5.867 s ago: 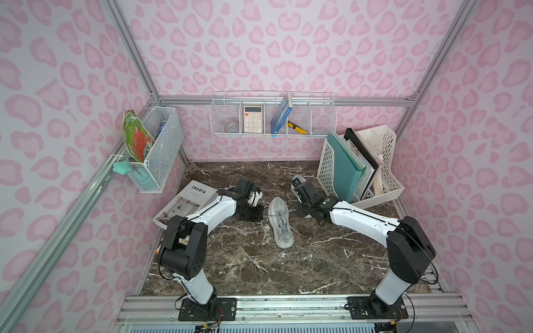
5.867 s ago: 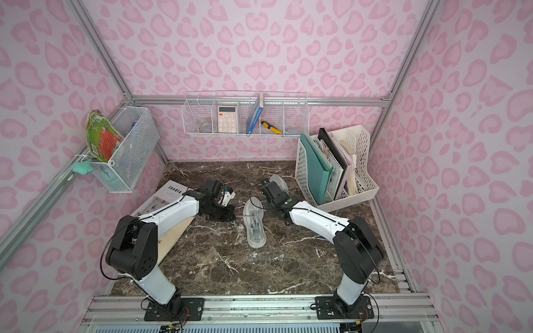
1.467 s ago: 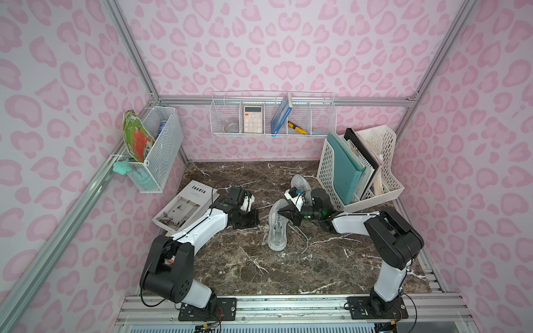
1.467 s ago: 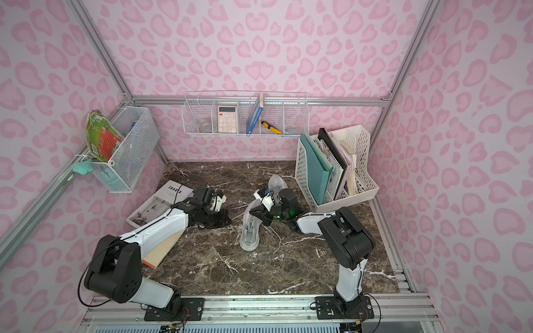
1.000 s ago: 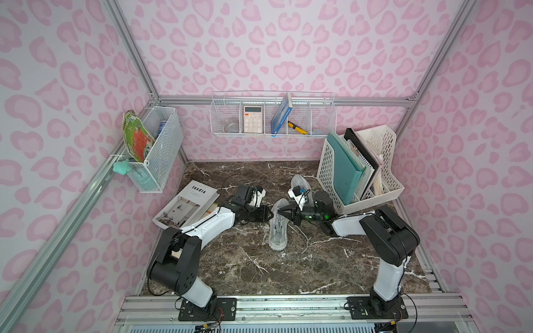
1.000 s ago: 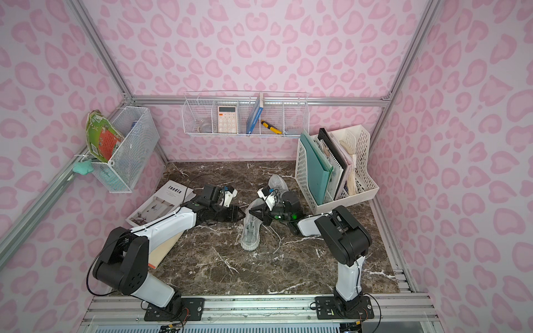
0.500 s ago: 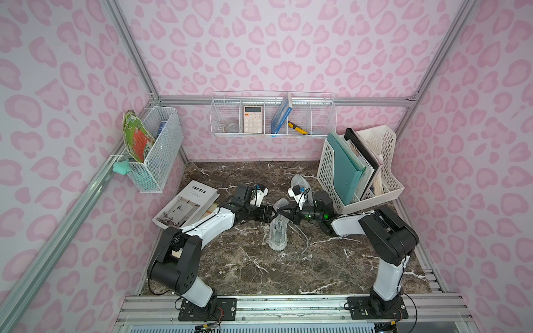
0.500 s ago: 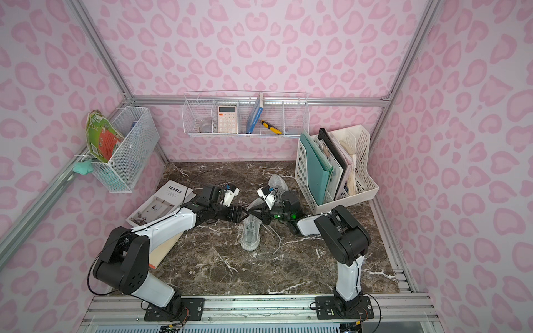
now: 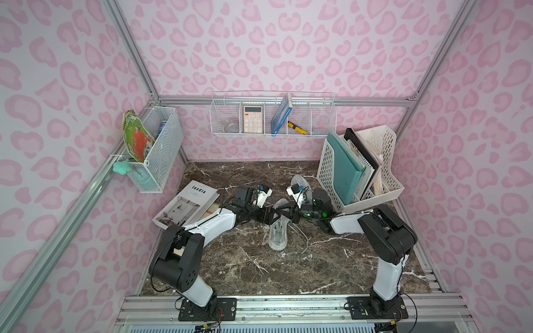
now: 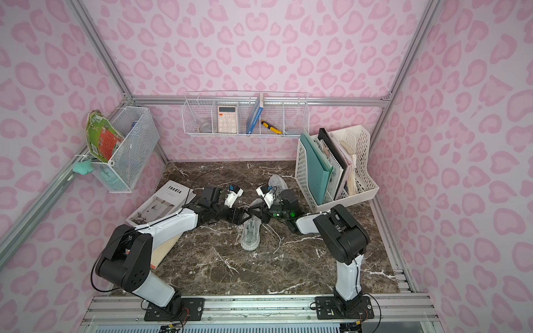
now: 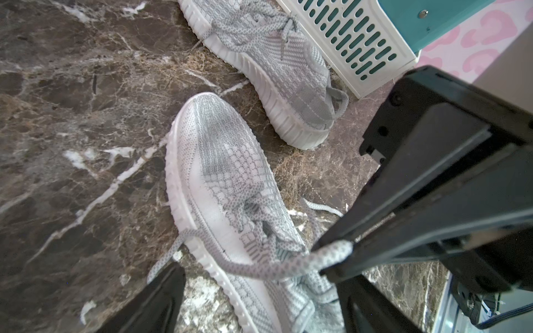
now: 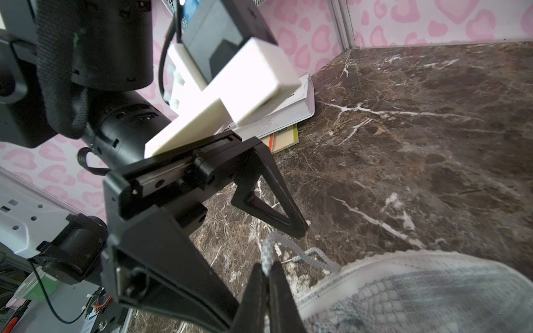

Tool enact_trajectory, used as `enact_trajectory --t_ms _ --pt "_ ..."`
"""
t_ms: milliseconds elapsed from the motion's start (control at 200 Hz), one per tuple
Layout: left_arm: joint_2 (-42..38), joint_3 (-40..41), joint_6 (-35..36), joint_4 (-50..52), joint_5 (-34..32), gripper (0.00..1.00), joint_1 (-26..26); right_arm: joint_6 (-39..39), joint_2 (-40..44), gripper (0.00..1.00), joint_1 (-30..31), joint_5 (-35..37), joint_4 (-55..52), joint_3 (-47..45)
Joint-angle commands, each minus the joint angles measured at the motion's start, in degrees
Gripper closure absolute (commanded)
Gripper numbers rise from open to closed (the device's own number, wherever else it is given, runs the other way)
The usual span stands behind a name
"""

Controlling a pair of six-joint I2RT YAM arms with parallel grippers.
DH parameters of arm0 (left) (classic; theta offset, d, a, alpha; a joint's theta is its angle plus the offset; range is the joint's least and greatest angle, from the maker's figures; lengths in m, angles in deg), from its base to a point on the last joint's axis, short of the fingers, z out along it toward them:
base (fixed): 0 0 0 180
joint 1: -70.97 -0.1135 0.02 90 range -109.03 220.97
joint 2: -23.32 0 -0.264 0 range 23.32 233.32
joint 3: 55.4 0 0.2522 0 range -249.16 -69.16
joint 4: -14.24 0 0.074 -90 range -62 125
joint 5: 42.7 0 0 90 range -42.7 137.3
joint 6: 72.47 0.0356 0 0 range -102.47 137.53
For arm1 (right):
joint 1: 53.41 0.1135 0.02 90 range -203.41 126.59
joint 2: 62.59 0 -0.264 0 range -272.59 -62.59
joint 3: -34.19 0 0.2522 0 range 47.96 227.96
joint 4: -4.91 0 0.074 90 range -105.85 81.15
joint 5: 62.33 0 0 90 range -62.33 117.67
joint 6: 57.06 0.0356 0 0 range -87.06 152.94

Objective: Tie the shoes
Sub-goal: Wrap the shoelace around the shoelace.

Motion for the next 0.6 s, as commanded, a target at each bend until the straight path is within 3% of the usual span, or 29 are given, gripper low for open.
enact_trajectory --t_ms 0,285,595 --pt "0.6 -0.2 0.8 -2.7 -0.2 0.19 0.4 0.2 -0.1 0.91 0.1 -0.1 0.3 0.8" --pt "1.7 0.4 0.7 -4.4 -1.3 0.54 1.3 -0.2 -0.3 0.91 0.4 0.2 -0.6 1.2" --pt "2.6 1.0 0.0 -6.4 -0.7 0.74 2.0 -0.5 -0.1 0.92 0.5 0.5 -1.4 1.4"
